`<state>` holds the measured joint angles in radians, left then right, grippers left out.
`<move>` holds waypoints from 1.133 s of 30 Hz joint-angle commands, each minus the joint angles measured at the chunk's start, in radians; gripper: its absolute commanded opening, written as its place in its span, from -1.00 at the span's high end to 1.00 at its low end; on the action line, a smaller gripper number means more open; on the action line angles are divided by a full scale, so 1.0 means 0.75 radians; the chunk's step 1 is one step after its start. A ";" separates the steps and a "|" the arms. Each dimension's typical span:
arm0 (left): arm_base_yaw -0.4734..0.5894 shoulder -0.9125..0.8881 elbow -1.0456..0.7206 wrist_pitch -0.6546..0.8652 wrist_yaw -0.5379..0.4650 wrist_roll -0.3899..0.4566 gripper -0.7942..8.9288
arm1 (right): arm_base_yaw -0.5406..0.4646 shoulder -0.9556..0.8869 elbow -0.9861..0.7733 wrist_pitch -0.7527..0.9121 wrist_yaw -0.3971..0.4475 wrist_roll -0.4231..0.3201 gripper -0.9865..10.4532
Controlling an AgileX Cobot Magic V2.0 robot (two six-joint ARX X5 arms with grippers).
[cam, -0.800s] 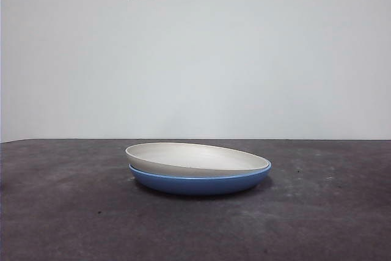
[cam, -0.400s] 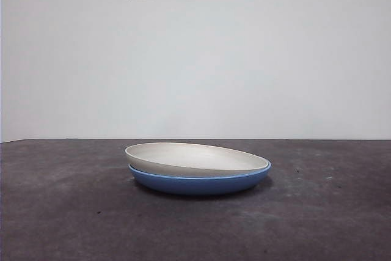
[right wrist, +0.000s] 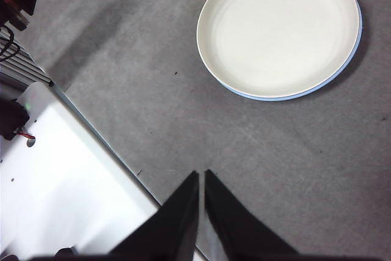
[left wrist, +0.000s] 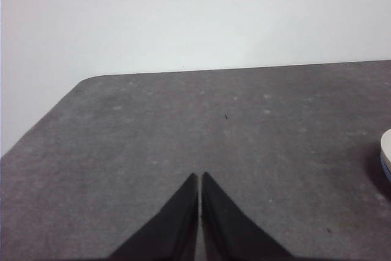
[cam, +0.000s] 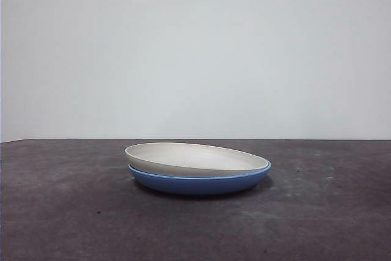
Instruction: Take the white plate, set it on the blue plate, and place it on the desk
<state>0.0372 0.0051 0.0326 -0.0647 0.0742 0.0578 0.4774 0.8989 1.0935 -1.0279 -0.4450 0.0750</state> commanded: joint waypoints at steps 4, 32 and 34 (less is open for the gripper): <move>0.004 -0.003 -0.028 -0.116 -0.006 -0.008 0.82 | 0.009 0.010 0.027 0.013 -0.001 -0.014 0.81; 0.004 -0.003 -0.027 -0.163 -0.006 -0.064 0.82 | 0.009 0.010 0.027 0.013 0.000 -0.014 0.81; 0.004 -0.003 -0.027 -0.163 -0.006 -0.064 0.82 | 0.009 0.010 0.027 0.023 0.001 -0.015 0.81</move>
<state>0.0372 0.0051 0.0322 -0.1783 0.0731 0.0124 0.4774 0.8989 1.0935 -1.0233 -0.4450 0.0750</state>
